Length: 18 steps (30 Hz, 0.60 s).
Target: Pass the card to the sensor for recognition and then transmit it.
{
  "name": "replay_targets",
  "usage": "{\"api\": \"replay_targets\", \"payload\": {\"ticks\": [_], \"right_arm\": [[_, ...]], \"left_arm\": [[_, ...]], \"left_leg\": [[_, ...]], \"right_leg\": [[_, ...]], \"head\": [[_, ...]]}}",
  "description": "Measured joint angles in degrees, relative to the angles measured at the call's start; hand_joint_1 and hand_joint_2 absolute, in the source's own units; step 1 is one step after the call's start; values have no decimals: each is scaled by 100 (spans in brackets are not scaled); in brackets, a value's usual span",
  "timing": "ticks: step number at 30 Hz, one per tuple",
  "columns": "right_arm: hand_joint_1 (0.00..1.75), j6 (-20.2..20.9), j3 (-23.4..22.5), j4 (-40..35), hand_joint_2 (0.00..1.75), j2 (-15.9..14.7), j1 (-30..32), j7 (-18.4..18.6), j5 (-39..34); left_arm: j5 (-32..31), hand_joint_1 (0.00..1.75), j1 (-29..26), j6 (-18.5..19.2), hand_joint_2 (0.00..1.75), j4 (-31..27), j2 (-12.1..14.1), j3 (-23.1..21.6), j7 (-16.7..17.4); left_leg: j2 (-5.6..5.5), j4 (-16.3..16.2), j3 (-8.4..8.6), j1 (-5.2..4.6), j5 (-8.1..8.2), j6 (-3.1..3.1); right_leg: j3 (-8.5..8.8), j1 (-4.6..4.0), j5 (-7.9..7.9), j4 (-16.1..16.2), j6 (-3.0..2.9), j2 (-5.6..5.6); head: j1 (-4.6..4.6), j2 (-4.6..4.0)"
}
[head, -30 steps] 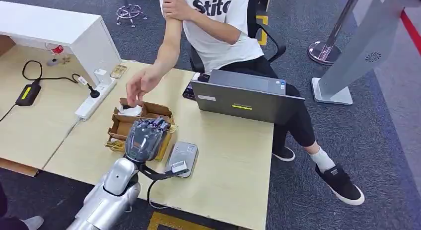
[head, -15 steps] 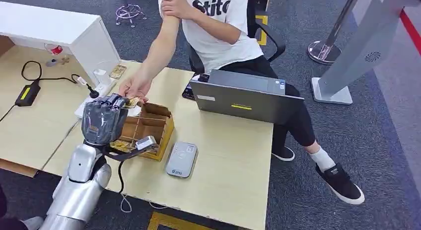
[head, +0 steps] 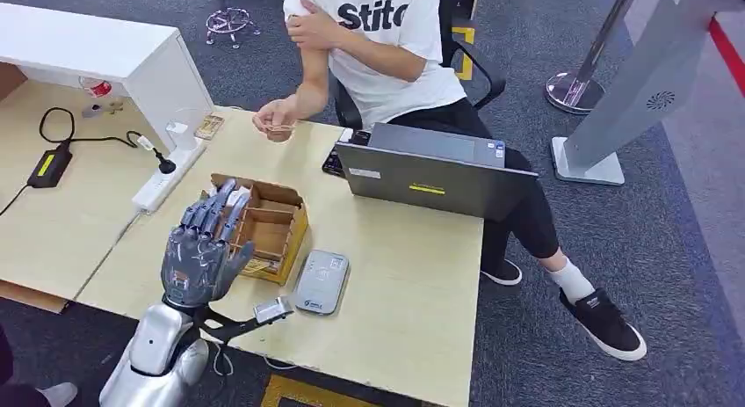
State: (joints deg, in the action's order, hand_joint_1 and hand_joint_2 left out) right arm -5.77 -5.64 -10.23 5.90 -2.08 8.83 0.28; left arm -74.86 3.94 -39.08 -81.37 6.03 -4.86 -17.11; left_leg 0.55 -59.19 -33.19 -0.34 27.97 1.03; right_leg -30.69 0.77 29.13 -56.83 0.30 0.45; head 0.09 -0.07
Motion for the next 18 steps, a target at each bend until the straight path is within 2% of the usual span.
{"api": "replay_targets", "payload": {"ticks": [5,8,12,18], "right_arm": [[0,2,-44,0,175,9,10,-26,-9],[0,2,-74,0,175,9,12,-31,2],[0,2,-114,0,175,9,16,-37,33],[0,20,-127,0,175,9,16,-42,96]], "left_arm": [[57,0,-179,210,175,-22,-20,-463,118],[-68,0,-176,474,175,70,-2,-686,354],[-162,0,-87,715,175,422,94,-784,588],[-27,0,203,1055,175,1105,243,-784,680]], "left_leg": [[-1,0,0,0,0,0],[-2,0,0,0,0,0],[-1,0,0,0,-1,0],[-1,0,0,1,-2,-2]], "right_leg": [[0,0,0,-1,0,-1],[1,0,0,0,0,-2],[-1,0,0,-2,0,-1],[-1,0,0,-7,-1,-2]], "head": [[0,0],[0,0],[0,0],[0,0]]}}
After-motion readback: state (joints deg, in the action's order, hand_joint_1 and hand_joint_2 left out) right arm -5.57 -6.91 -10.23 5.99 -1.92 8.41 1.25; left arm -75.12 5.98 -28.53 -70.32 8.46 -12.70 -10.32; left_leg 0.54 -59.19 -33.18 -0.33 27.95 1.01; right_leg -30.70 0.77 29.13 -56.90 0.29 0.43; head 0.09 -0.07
